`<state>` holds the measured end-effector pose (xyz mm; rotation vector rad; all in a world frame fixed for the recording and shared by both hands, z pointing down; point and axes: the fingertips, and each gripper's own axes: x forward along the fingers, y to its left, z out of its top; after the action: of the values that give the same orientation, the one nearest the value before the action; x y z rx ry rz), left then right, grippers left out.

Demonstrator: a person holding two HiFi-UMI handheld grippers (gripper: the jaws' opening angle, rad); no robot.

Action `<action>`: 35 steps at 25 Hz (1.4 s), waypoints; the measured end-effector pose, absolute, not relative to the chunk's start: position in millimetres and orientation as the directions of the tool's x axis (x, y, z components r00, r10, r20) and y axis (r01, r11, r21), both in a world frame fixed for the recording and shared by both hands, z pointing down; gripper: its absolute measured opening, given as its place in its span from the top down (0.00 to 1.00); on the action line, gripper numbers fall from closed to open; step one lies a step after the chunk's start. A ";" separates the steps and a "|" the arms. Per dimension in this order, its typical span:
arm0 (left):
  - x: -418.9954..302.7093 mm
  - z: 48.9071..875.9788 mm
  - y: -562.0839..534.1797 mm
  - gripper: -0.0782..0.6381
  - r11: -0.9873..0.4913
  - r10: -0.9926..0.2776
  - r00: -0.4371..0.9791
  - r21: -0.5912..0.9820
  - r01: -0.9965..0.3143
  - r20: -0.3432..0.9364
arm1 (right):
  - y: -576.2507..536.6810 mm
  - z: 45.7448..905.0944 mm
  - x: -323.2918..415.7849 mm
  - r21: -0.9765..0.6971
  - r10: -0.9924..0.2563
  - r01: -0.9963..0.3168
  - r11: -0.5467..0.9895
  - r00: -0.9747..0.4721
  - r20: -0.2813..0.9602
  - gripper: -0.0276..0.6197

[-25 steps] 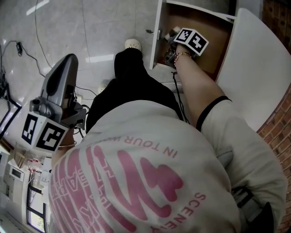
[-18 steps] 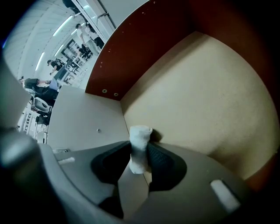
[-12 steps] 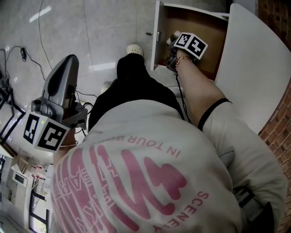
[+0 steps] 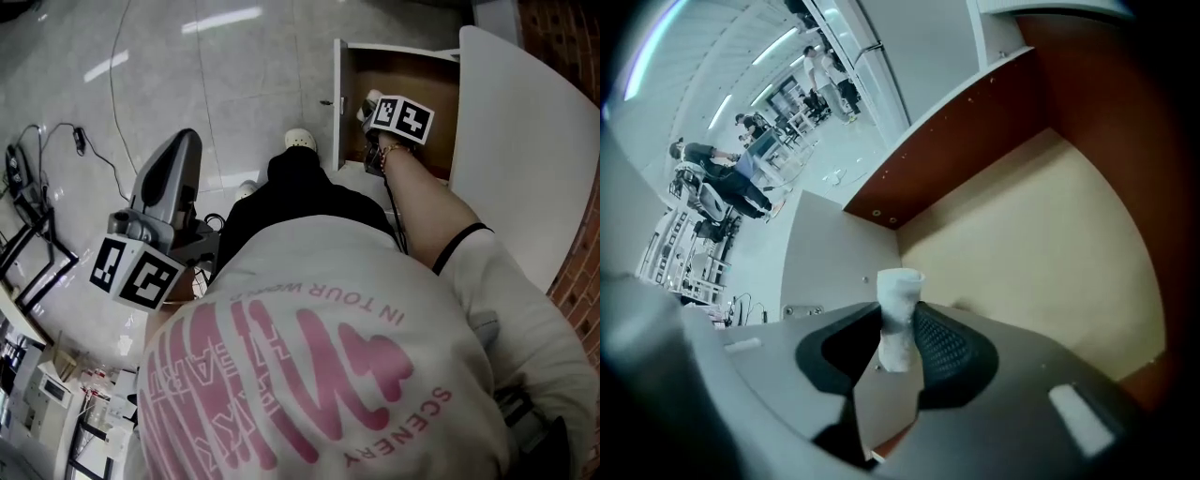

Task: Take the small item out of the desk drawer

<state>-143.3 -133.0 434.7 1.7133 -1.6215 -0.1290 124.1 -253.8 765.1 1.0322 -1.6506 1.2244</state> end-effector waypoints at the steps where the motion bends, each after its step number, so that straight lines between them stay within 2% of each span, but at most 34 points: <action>1: -142.3 432.8 -132.6 0.88 0.094 -0.892 0.191 0.582 -0.808 0.409 | -254.0 761.0 123.8 -0.303 -0.145 -0.934 0.189 -0.331 0.932 0.76; 15: -141.4 408.8 -147.5 0.88 -0.009 -0.922 0.249 0.626 -0.780 0.297 | -241.9 713.0 131.3 -0.287 -0.205 -0.938 0.193 -0.324 0.923 0.76; 22: -131.8 407.7 -142.9 0.89 -0.066 -0.922 0.302 0.669 -0.741 0.243 | -226.4 686.2 146.1 -0.264 -0.271 -0.957 0.116 -0.286 0.919 0.76; 35: -165.3 363.3 -108.0 0.89 -0.137 -0.934 0.309 0.622 -0.771 0.178 | -186.3 631.4 116.0 -0.273 -0.374 -0.956 0.107 -0.293 0.880 0.76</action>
<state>-165.3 -108.0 363.3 1.9531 -1.5075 -0.3355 116.0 -186.3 631.4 1.3028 -1.7532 1.1699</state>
